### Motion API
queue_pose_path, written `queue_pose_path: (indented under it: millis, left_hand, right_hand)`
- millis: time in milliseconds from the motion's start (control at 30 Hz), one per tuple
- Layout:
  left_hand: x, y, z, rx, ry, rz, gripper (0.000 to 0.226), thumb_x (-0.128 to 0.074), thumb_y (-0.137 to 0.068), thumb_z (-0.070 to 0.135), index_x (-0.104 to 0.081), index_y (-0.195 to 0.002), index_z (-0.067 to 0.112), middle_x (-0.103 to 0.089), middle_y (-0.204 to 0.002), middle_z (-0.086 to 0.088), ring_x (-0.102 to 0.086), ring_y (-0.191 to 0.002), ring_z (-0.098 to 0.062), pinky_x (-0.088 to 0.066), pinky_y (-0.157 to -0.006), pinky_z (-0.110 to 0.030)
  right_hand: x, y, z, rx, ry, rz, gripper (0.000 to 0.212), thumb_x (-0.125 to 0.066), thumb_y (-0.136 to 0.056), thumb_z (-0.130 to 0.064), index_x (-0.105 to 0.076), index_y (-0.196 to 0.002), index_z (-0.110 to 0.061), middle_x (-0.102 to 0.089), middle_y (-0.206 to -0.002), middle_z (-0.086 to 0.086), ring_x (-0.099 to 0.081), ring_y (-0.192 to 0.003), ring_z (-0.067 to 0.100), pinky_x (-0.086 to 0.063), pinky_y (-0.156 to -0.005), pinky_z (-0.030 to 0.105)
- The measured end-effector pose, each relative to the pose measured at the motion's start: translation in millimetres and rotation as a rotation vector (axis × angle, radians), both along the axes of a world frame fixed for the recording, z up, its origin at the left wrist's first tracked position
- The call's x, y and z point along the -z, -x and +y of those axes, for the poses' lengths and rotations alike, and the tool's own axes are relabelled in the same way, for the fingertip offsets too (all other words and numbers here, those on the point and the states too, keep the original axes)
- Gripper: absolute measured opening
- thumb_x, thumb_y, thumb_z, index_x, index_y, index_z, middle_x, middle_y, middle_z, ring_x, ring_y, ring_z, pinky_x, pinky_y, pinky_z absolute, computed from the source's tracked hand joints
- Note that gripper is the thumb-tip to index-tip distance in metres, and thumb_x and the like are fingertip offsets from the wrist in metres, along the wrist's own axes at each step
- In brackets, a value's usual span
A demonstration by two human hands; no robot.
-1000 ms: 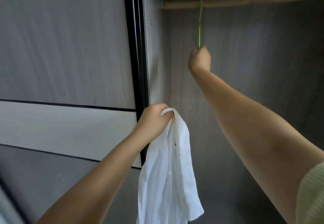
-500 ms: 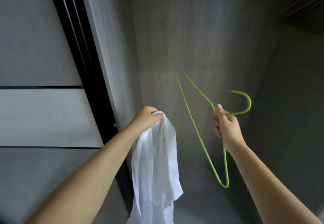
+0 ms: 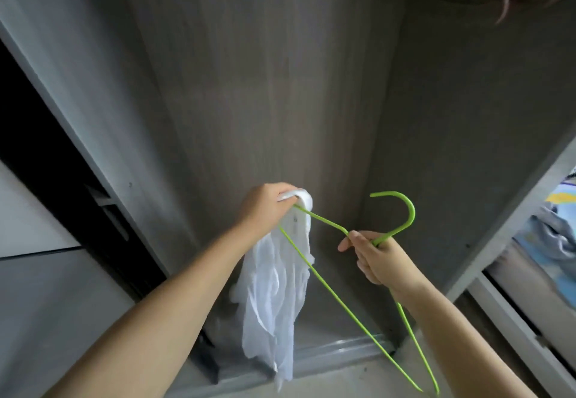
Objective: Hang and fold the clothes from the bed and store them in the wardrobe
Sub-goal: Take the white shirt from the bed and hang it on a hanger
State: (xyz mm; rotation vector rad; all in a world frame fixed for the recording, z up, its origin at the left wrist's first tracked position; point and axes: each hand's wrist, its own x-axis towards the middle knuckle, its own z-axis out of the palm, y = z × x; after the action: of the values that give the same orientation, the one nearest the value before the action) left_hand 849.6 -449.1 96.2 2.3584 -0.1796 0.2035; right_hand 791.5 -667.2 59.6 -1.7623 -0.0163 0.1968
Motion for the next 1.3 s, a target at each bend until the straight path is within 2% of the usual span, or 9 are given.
queue_pose_path:
  millis: [100,200,333,433,567,800,900,1033,1300]
  left_hand:
    - [4,32,-29,0.138,-0.097,-0.061,0.031,-0.058,-0.094,0.029,-0.065,-0.125,0.031,-0.071,-0.113,0.006,-0.064,-0.105,-0.018,-0.05,-0.086,-0.032]
    - [-3,53,-37,0.234,-0.365,-0.064,0.049,-0.047,-0.094,0.056,-0.045,-0.14,0.041,-0.07,-0.099,0.013,-0.063,-0.09,-0.015,-0.045,-0.071,-0.026]
    - [-29,55,-42,0.311,-0.499,-0.302,0.029,-0.051,-0.095,0.046,-0.069,-0.113,0.031,-0.054,-0.102,0.004,-0.049,-0.101,-0.017,-0.042,-0.081,-0.034]
    - [-47,47,-52,0.431,-0.653,-0.188,0.02,-0.056,-0.095,0.038,-0.07,-0.098,0.025,-0.052,-0.106,0.006,-0.045,-0.107,-0.016,-0.03,-0.095,-0.031]
    - [-63,50,-48,0.445,-0.479,-0.013,0.016,-0.058,-0.095,0.034,-0.071,-0.092,0.025,-0.06,-0.088,0.006,-0.055,-0.089,-0.011,-0.035,-0.073,-0.012]
    - [-77,67,-69,0.553,-0.345,0.019,0.016,-0.057,-0.096,0.032,-0.073,-0.098,0.029,-0.056,-0.089,0.005,-0.049,-0.094,-0.005,-0.04,-0.087,-0.024]
    - [-75,72,-77,0.568,-0.321,0.061,0.018,-0.057,-0.096,0.032,-0.074,-0.1,0.028,-0.056,-0.092,0.002,-0.051,-0.095,-0.008,-0.04,-0.088,-0.025]
    - [-73,74,-69,0.525,-0.251,0.068,0.014,-0.061,-0.094,0.027,-0.074,-0.098,0.027,-0.058,-0.094,-0.004,-0.058,-0.091,-0.016,-0.044,-0.087,-0.032]
    - [-56,66,-36,0.443,-0.192,0.124,0.011,-0.064,-0.092,0.027,-0.075,-0.093,0.028,-0.056,-0.083,0.006,-0.056,-0.078,-0.008,-0.039,-0.074,-0.017]
  right_hand:
    - [-4,9,-5,0.046,-0.032,-0.053,0.038,-0.04,-0.104,-0.021,-0.064,-0.078,-0.011,-0.025,-0.044,-0.007,-0.021,-0.037,0.009,-0.018,-0.037,0.018]
    - [-8,19,-15,0.067,-0.037,-0.089,0.038,-0.042,-0.103,-0.02,-0.067,-0.074,-0.017,-0.025,-0.044,-0.011,-0.022,-0.038,0.007,-0.019,-0.039,0.018]
    - [-18,36,-33,-0.029,0.063,-0.189,0.033,-0.049,-0.098,-0.021,-0.073,-0.076,-0.028,-0.033,-0.043,-0.015,-0.025,-0.042,0.007,-0.023,-0.043,0.02]
    - [-25,48,-40,-0.254,-0.198,-0.073,0.022,-0.054,-0.088,-0.021,-0.074,-0.098,-0.024,-0.045,-0.056,-0.01,-0.042,-0.051,0.007,-0.039,-0.05,0.019]
    - [-22,55,-72,-0.505,-0.562,0.182,0.039,-0.056,-0.09,-0.013,-0.06,-0.128,-0.006,-0.067,-0.106,0.015,-0.065,-0.104,0.027,-0.054,-0.09,0.043]
    - [16,60,-38,-0.201,0.051,-0.079,0.018,-0.062,-0.092,-0.019,-0.064,-0.089,-0.036,-0.067,-0.081,-0.013,-0.062,-0.075,0.005,-0.051,-0.068,0.02]
    - [29,53,-18,0.022,0.307,-0.231,0.037,-0.055,-0.09,-0.021,-0.037,-0.057,-0.025,-0.039,-0.052,-0.014,-0.034,-0.05,0.004,-0.032,-0.05,0.017]
    - [44,41,-39,0.116,0.532,-0.122,0.036,-0.048,-0.089,-0.013,-0.032,-0.057,-0.021,-0.045,-0.065,-0.002,-0.039,-0.059,0.018,-0.032,-0.053,0.029]
    - [54,34,-70,0.353,0.413,-0.148,0.033,-0.045,-0.094,-0.005,-0.036,-0.064,-0.014,-0.039,-0.056,-0.003,-0.036,-0.055,0.015,-0.03,-0.048,0.02]
